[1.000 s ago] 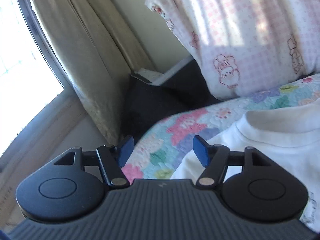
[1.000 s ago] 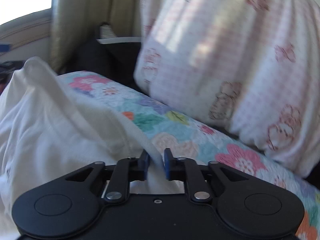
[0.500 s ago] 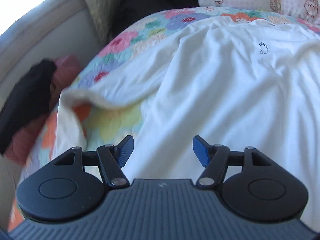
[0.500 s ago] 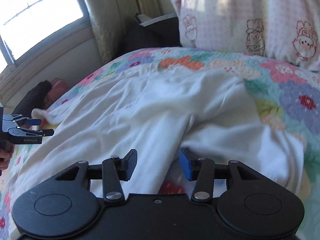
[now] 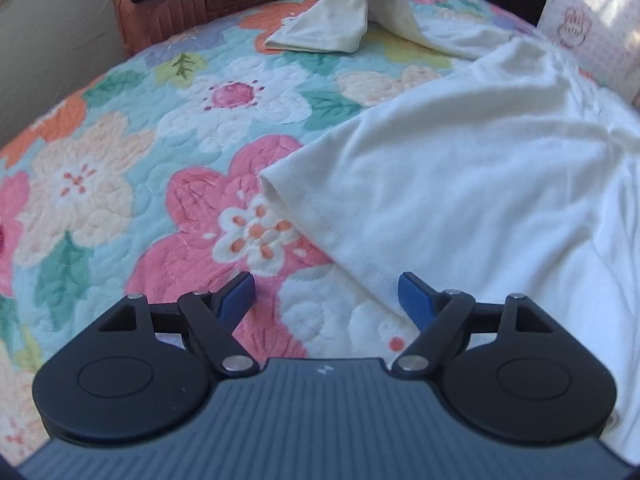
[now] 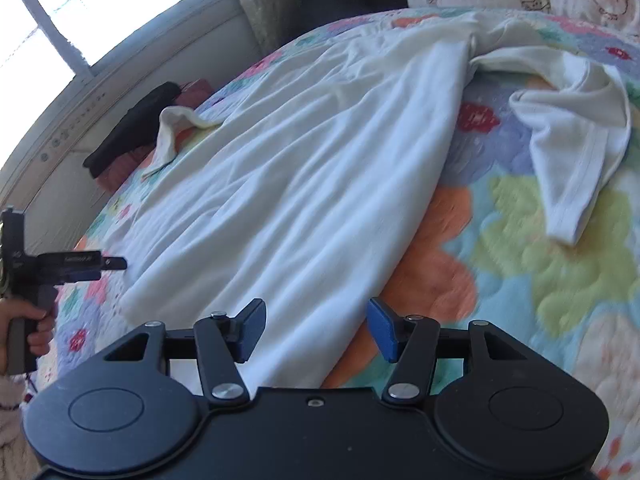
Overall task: Fold clothes
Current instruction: 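Grasp the shirt hem with the right gripper and pull it to straighten the body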
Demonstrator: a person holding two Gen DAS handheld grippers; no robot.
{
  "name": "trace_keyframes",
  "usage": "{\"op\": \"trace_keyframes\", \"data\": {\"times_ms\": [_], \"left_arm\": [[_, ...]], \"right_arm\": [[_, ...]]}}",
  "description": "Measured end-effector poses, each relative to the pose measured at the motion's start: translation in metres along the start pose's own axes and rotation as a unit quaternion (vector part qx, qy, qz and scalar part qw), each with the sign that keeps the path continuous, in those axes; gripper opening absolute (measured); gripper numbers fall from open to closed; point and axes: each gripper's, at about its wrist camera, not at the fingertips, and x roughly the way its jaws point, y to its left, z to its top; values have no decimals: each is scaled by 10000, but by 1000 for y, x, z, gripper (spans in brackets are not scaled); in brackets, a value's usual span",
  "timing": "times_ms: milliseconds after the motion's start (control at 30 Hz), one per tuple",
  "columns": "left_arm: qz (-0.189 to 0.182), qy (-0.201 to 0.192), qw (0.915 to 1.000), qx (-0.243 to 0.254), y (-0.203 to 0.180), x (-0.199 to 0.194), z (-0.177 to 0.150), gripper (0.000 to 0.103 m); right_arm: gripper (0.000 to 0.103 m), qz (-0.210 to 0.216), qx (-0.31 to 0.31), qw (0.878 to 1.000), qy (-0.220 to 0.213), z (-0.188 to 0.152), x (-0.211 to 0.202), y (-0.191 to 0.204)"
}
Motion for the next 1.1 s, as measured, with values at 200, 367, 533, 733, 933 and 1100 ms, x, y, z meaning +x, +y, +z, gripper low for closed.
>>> {"op": "trace_keyframes", "data": {"times_ms": [200,367,533,733,933,1100], "left_arm": [[-491,-682,9961,-278,6,14,12,11],[-17,-1636,9863,226,-1,-31,25,5],[343,-693,9965,305,14,1,27,6],[628,-808,9898,995,-21,-26,6,31],[-834,-1179,9802,1354,-56,-80,-45,82],[-1630,-926,9707,1505,-78,-83,-60,82]], "right_arm": [[54,-460,-1068,9931,179,-35,19,44],[9,-873,-1636,9826,101,-24,-6,81],[9,-690,-1954,9764,613,-21,-25,98],[10,-939,-1743,9762,890,-36,5,86],[12,-714,-1112,9892,642,-42,-5,69],[16,-609,-866,9931,506,-43,-5,72]]}}
